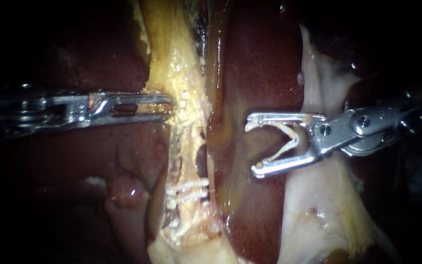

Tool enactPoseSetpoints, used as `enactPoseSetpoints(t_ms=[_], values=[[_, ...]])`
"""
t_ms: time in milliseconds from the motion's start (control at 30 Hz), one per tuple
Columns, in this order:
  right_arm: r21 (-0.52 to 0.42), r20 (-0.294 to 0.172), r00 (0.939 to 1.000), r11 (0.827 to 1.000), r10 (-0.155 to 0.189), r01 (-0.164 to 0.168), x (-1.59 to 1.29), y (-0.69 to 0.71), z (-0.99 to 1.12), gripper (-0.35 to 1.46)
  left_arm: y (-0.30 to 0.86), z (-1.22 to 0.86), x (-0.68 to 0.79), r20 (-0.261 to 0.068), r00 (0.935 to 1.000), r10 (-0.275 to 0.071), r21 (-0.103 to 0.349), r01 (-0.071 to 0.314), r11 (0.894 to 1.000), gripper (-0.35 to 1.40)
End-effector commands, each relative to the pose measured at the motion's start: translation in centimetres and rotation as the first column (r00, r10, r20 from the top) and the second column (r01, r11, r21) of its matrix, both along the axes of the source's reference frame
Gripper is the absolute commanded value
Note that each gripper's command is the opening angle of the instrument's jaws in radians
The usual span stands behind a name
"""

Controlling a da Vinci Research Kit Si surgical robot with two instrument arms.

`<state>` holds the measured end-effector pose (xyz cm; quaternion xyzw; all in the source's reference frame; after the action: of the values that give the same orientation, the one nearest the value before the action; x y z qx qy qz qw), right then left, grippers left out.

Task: Clipping third clip left tube

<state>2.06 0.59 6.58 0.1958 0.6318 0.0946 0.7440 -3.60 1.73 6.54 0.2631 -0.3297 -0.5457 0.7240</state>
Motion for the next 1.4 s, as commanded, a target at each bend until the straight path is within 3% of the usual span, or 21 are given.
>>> enactPoseSetpoints(t_ms=[33, 133, 233, 400, 567, 733, 933, 1300, 1400], values=[[-0.001, 0.0, 1.0, 1.0, -0.001, 0.001, 0.0, -0.01, 0.0, 0.6, 0.0, 0.0, 0.0, 0.0, 1.0, 0.0, 0.0, 0.0, 1.0, -0.35], [0.015, -0.004, 1.0, 1.0, -0.008, 0.008, 0.0, -0.07, 0.03, 0.6, 0.06, -0.06, 0.06, 0.004, 1.0, 0.005, 0.005, -0.005, 1.0, -0.35], [0.136, 0.018, 0.9998, 0.991, -0.006, 0.003, 0.03, -0.16, 0.09, 0.6, 0.22, -0.19, 0.18, -0.004, 1.0, 0.002, 0.008, -0.002, 1.0, -0.35], [0.306, 0.037, 0.999, 0.952, -0.026, 0.013, 0.21, -0.29, 0.24, 0.59, 0.54, -0.51, 0.45, 0.012, 0.9985, -0.054, -0.012, 0.054, 0.998, -0.35], [0.417, 0.044, 0.9978, 0.909, -0.049, 0.026, 0.55, -0.43, 0.53, 0.58, 0.7, -0.76, 0.62, 0.024, 0.9967, -0.078, -0.032, 0.079, 0.996, -0.35], [0.467, 0.048, 0.9966, 0.884, -0.067, 0.037, 0.96, -0.55, 0.92, 0.58, 0.69, -0.9, 0.66, 0.029, 0.9962, -0.082, -0.041, 0.084, 0.996, -0.35], [0.474, 0.046, 0.9958, 0.879, -0.08, 0.049, 1.23, -0.56, 1.28, 0.56, 0.64, -0.97, 0.65, 0.026, 0.9963, -0.082, -0.046, 0.083, 0.995, -0.35], [0.474, 0.05, 0.9961, 0.88, -0.073, 0.041, 1.32, -0.42, 1.49, 0.56, 0.61, -1.01, 0.66, 0.024, 0.9961, -0.084, -0.047, 0.085, 0.995, -0.35], [0.483, 0.032, 0.9963, 0.874, -0.08, 0.054, 1.39, -0.42, 1.48, 0.58, 0.6, -1.01, 0.66, 0.024, 0.9961, -0.084, -0.047, 0.085, 0.995, -0.35]])
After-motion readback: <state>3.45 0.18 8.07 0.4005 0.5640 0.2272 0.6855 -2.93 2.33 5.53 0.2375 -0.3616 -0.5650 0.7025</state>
